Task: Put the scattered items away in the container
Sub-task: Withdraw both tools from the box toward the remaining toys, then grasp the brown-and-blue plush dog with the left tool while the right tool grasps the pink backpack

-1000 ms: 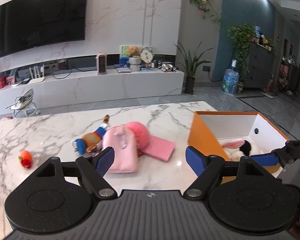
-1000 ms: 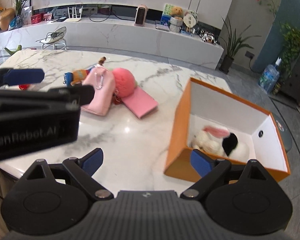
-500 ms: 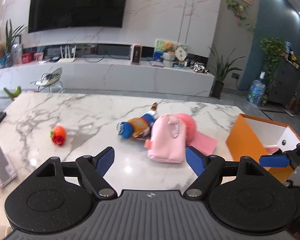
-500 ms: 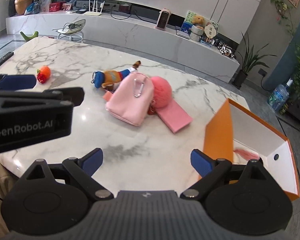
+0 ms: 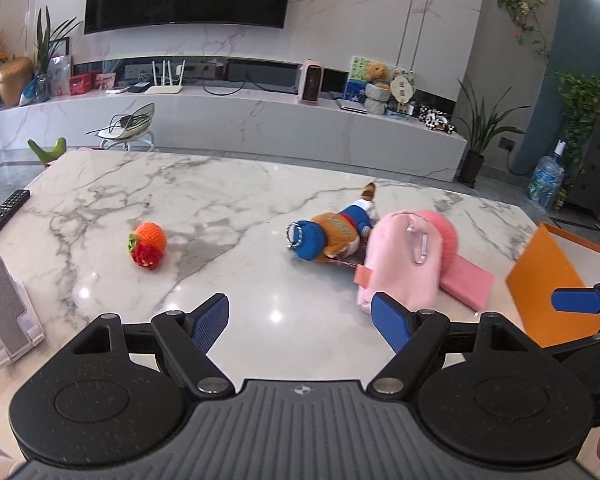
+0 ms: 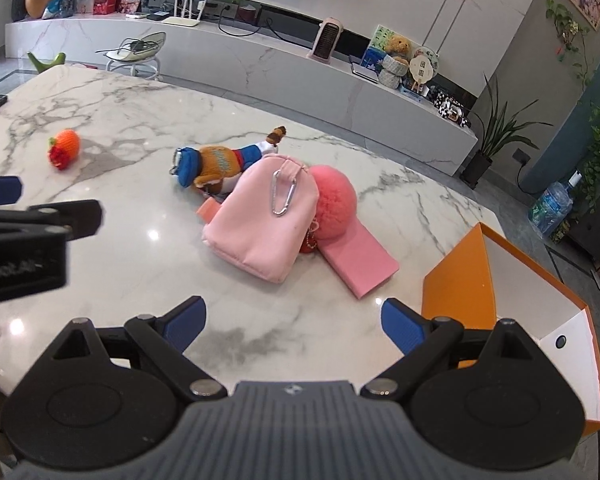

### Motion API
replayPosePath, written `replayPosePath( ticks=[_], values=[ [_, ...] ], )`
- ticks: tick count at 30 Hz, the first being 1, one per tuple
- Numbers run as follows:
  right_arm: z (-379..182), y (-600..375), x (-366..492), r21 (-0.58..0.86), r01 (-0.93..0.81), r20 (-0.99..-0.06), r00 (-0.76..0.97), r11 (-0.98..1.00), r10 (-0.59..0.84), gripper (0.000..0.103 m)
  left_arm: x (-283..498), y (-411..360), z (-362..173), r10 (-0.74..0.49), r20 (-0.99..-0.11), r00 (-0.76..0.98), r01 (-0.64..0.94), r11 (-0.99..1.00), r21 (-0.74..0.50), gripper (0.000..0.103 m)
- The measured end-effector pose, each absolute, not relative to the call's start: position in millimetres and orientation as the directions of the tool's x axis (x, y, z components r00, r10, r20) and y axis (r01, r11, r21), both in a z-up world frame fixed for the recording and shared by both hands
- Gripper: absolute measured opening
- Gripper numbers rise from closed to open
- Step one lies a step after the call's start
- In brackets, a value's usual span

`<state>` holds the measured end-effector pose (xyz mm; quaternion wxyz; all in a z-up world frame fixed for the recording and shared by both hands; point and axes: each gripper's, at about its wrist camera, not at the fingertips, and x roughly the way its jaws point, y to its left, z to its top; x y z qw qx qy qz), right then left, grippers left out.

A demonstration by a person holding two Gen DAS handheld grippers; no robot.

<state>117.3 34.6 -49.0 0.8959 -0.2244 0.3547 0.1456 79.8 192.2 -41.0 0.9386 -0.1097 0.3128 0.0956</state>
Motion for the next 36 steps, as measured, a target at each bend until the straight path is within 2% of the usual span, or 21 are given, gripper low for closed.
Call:
replayPosePath(
  ticks=[12, 19, 21, 23, 28, 30, 32, 34, 36],
  values=[
    [-84.1, 31.5, 187.1, -0.234, -0.375, -0.744, 0.663, 0.897, 0.083, 0.094, 134.9, 185.9, -71.6, 0.063, -0.661, 0.748, -0.200, 0.971, -0.133, 0.093],
    [-103.3, 25.9, 221.7, -0.116, -0.361, -0.768, 0.624, 0.925, 0.147, 0.083, 166.2, 180.5, -91.5, 0.035, -0.705, 0.709, -0.172, 0.977, -0.125, 0.091],
    [-105.4, 25.0, 231.2, -0.071, -0.355, -0.765, 0.620, 0.932, 0.177, 0.082, 173.5, 179.4, -96.0, 0.027, -0.710, 0.704, -0.166, 0.978, -0.126, 0.088],
    [-106.6, 24.5, 240.2, -0.039, -0.345, -0.758, 0.621, 0.938, 0.197, 0.081, 180.0, 179.6, -100.4, 0.021, -0.717, 0.697, -0.166, 0.977, -0.133, 0.080],
    [-111.9, 20.7, 261.5, 0.074, -0.332, -0.745, 0.609, 0.941, 0.273, 0.081, 193.1, 178.1, -110.5, 0.006, -0.730, 0.684, -0.156, 0.978, -0.138, 0.069],
    [-114.8, 20.8, 265.8, 0.113, -0.332, -0.741, 0.599, 0.936, 0.302, 0.081, 194.1, 176.8, -111.1, 0.003, -0.726, 0.687, -0.152, 0.978, -0.140, 0.068],
    [-118.1, 21.4, 268.4, 0.146, -0.336, -0.738, 0.589, 0.931, 0.329, 0.077, 195.2, 175.5, -111.8, -0.001, -0.723, 0.691, -0.147, 0.979, -0.142, 0.064],
    [-120.9, 22.6, 267.8, 0.191, -0.353, -0.736, 0.567, 0.916, 0.371, 0.062, 196.2, 174.2, -112.5, -0.004, -0.720, 0.694, -0.143, 0.979, -0.144, 0.062],
    [-121.9, 24.7, 265.1, 0.206, -0.365, -0.730, 0.560, 0.908, 0.391, 0.054, 196.8, 173.1, -112.2, -0.004, -0.718, 0.696, -0.140, 0.980, -0.142, 0.061]
  ],
)
